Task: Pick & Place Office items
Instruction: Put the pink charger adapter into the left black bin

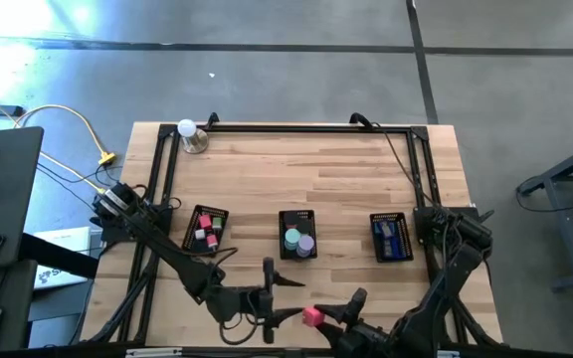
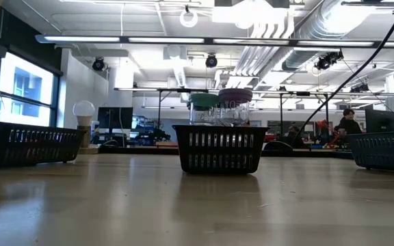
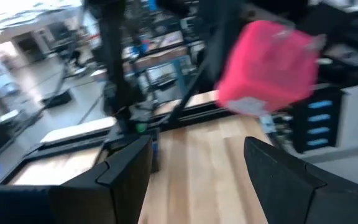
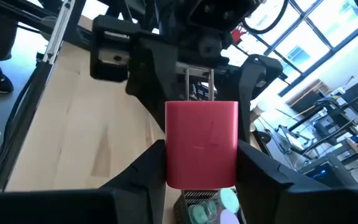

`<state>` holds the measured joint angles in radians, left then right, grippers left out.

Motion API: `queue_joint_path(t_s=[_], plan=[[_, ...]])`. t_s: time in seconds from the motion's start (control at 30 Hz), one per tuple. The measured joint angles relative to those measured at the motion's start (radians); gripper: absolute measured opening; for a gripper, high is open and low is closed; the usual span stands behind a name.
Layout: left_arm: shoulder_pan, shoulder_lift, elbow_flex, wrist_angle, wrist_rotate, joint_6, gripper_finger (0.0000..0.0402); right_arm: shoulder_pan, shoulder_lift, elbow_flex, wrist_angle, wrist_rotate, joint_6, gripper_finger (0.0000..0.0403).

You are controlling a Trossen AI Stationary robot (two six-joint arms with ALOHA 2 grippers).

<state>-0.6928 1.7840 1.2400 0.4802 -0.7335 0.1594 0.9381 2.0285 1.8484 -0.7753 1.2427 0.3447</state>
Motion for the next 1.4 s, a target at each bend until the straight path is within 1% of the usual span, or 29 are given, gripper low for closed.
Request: queue_joint_path(t_s=[0.1,0.13,0.33,0.6,0.67,0.8,0.87,1.07,1.23,1.4], plan=[[-0.012,0.0,0.0,0.014,0.072,0.042,0.0246,-0.002,0.0,0.0,0.0,0.002,-0.002,0.0137],[-0.017,0.0,0.0,0.029,0.079,0.058,0.0246,-0.002,0.0,0.0,0.0,0.006,-0.002,0.0137],[-0.039,0.0,0.0,0.1,0.084,0.102,0.0246,-0.002,0.0,0.0,-0.001,0.007,-0.008,0.0137],[-0.008,0.0,0.0,0.106,0.09,0.103,0.0246,-0.003,0.0,0.0,0.01,0.014,-0.01,0.0137],[0.004,0.0,0.0,0.11,0.129,0.103,0.0246,-0.004,0.0,0.0,0.01,0.014,-0.01,0.0137],[0.03,0.0,0.0,0.116,0.241,0.104,0.0246,-0.009,0.0,0.0,0.011,0.013,-0.013,0.0137],[0.039,0.0,0.0,0.12,0.268,0.104,0.0246,-0.011,0.0,0.0,0.013,0.002,-0.017,0.0137],[0.049,0.0,0.0,0.144,0.28,0.14,0.0246,-0.016,0.0,0.0,0.029,-0.014,-0.036,0.0137],[0.05,0.0,0.0,0.158,0.316,0.167,0.0243,-0.023,0.0,0.0,0.031,-0.025,-0.036,0.014],[0.051,0.0,0.0,0.157,0.323,0.167,0.0223,-0.03,0.0,0.0,0.031,-0.039,-0.036,0.0138]])
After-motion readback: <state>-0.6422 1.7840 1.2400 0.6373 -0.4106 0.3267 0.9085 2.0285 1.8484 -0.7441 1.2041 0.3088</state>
